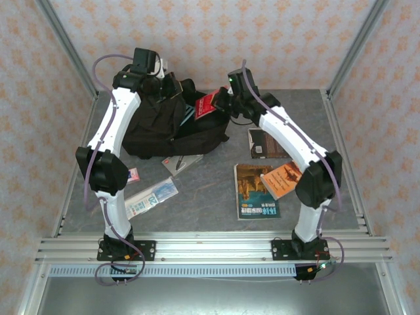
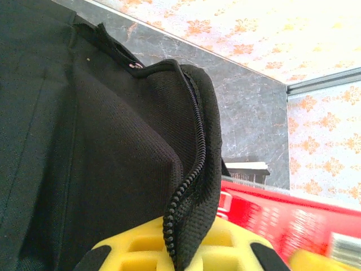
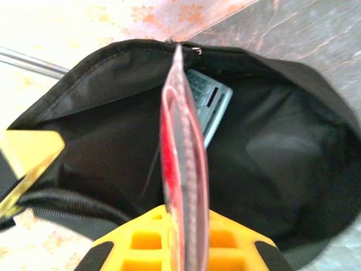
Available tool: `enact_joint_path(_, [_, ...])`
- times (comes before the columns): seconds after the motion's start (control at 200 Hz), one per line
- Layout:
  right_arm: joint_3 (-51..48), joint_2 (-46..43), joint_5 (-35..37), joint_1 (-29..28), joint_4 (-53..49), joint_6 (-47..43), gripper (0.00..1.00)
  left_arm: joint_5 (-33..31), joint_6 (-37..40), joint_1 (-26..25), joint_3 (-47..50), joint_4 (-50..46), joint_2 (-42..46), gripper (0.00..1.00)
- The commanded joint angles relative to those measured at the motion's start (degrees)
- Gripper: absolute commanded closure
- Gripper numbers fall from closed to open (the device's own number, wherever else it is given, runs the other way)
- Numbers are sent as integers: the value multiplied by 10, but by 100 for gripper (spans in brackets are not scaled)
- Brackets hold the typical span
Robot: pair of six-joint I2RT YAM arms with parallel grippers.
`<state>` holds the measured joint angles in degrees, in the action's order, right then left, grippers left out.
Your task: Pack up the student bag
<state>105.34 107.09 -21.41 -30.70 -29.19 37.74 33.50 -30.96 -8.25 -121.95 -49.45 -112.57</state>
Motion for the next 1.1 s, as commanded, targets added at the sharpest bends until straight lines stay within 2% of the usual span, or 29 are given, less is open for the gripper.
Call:
enact_joint_path(0.0, [12,45,-54,3,83,74,94,33,7,-5,8,42,51,100])
enact_joint_path(0.16, [10,125,-110,6,212,175,92,40,-12,-5,28,63,61,100])
enact_joint_path(0.23, [28,171,-162,6,283,207,91,40,-10,-5,27,61,62,100])
enact_joint_path(0.33, [62,224,-182,0,298,231,91,35,-8,-5,27,60,62,100])
enact_joint_path(0.48, [109,271,-161,-22,265,224,88,43,-16,1,28,68,52,100])
enact_joint_path(0.636, [222,347,-159,-42,209,225,86,50,-25,7,42,83,54,100])
enact_joint_path(0.696, [309,395,-164,-49,149,211,79,51,-28,10,49,88,54,100])
enact_joint_path(0.746, [381,433,-166,-53,96,195,69,53,-30,13,54,93,54,100])
enact_joint_path(0.811, [431,460,-168,-55,57,179,59,57,-35,16,59,98,53,100])
enact_joint_path(1.001, [382,403,-133,-50,11,104,32,56,-38,25,66,103,56,100])
enact_joint_path(1.096, [329,356,-113,-43,10,78,27,56,-38,28,65,103,56,100])
